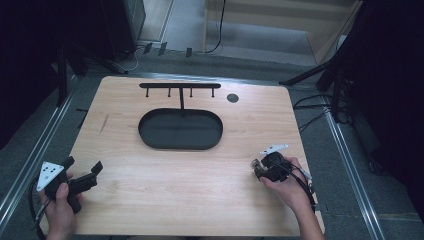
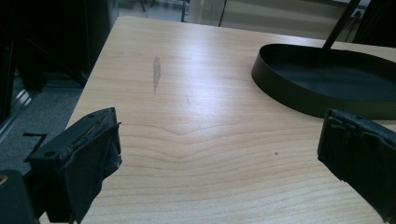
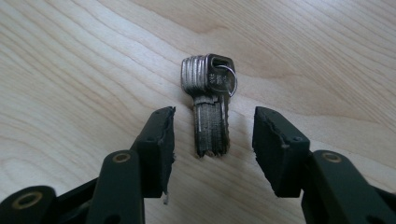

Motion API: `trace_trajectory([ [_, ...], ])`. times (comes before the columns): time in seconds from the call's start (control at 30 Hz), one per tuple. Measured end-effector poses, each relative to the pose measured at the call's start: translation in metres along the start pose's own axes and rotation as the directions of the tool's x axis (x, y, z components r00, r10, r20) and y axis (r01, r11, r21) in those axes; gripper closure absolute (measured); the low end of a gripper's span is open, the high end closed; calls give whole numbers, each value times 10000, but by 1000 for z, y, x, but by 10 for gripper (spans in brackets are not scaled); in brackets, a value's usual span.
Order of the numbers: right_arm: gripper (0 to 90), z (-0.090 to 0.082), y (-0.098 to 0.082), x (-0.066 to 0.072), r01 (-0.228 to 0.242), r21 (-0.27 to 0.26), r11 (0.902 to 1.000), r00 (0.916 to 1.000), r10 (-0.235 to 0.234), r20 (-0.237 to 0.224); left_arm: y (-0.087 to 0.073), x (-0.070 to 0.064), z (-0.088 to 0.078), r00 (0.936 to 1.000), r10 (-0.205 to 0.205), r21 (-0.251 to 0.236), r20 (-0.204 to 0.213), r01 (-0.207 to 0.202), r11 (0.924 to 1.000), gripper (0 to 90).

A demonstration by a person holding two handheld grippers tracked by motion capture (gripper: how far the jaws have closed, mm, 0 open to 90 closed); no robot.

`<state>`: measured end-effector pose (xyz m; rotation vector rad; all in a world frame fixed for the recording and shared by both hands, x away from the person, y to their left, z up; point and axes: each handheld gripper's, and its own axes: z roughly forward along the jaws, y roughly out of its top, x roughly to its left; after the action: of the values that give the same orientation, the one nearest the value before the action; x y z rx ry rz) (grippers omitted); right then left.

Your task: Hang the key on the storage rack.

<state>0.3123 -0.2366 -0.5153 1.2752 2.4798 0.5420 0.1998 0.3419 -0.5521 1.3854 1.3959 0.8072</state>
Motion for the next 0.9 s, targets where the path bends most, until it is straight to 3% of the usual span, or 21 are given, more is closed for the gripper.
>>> trace_trajectory([
  [0.1,562,2,0,-2,-92,-33,10000,10000,92,25,0,0,0,10000,33,19,13,-33,10000,0],
  [0.3,845,-1,0,-10,-573,-189,9982,9960,559,-693,0,0,0,10000,29,24,40,-29,10000,0],
  [0.4,895,-6,0,-15,-919,-481,9946,9928,878,-810,0,0,0,10000,35,32,41,-36,10000,0],
  [0.5,895,-7,0,-17,-1161,-426,9923,9909,1129,-728,0,0,0,10000,56,41,53,-57,10000,0],
  [0.57,887,-6,-1,-17,-1128,-433,9927,9926,1105,-510,0,0,0,10000,57,38,58,-57,10000,0],
  [0.7,861,-5,-2,-17,-1146,-387,9927,9921,1124,-555,0,0,0,10000,73,55,67,-74,10000,0],
  [0.73,828,-5,-2,-17,-1152,-392,9926,9914,1125,-662,0,0,0,10000,74,51,66,-74,10000,0],
  [0.77,695,-3,-2,-16,-1032,-456,9936,9904,984,-975,0,0,0,10000,70,49,71,-70,10000,0],
  [0.8,695,-3,-2,-16,-1032,-456,9936,9904,984,-975,0,0,0,10000,61,46,76,-62,10000,0],
  [0.9,559,1,-2,-10,-671,-358,9971,9948,641,-794,0,0,0,9999,84,69,86,-84,9999,0],
])
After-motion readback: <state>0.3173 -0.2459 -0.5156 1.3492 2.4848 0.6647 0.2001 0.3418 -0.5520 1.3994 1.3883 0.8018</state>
